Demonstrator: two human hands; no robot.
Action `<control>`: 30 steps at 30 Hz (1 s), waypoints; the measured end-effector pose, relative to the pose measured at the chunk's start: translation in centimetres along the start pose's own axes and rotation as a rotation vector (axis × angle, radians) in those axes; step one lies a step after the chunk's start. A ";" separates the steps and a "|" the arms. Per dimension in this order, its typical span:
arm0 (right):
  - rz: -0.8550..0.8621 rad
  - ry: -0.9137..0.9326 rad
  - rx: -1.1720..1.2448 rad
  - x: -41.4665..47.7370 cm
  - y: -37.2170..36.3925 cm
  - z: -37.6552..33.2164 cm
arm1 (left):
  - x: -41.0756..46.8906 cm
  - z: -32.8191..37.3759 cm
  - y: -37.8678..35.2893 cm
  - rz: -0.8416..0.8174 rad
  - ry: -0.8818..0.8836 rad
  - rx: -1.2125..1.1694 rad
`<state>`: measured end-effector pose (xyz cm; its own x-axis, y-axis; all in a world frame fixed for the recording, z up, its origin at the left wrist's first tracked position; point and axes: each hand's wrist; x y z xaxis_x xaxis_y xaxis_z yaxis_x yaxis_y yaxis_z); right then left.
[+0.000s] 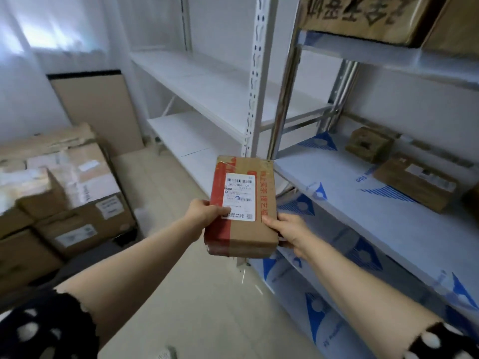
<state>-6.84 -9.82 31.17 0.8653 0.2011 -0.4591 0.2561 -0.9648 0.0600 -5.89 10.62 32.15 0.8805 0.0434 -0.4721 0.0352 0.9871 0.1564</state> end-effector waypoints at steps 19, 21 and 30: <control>-0.466 -0.118 0.140 24.1 -38.8 -8.8 | 9.4 -5.6 40.8 0.338 0.111 -0.260; -0.477 -0.130 0.150 26.3 -40.7 -9.0 | 10.8 -5.7 42.8 0.346 0.120 -0.279; -0.522 -0.218 0.264 38.9 -47.3 -10.2 | 21.5 -6.0 50.7 0.406 0.169 -0.125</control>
<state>19.08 45.41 19.51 0.5399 0.6450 -0.5408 0.4824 -0.7636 -0.4292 11.96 62.54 24.74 0.7216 0.4450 -0.5304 -0.3633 0.8955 0.2571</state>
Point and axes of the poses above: each hand's wrist, its own x-axis towards the middle knuckle, its own y-axis out of the back of the hand, z = x × y, and after that the axes turned 9 degrees about -z, right-handed
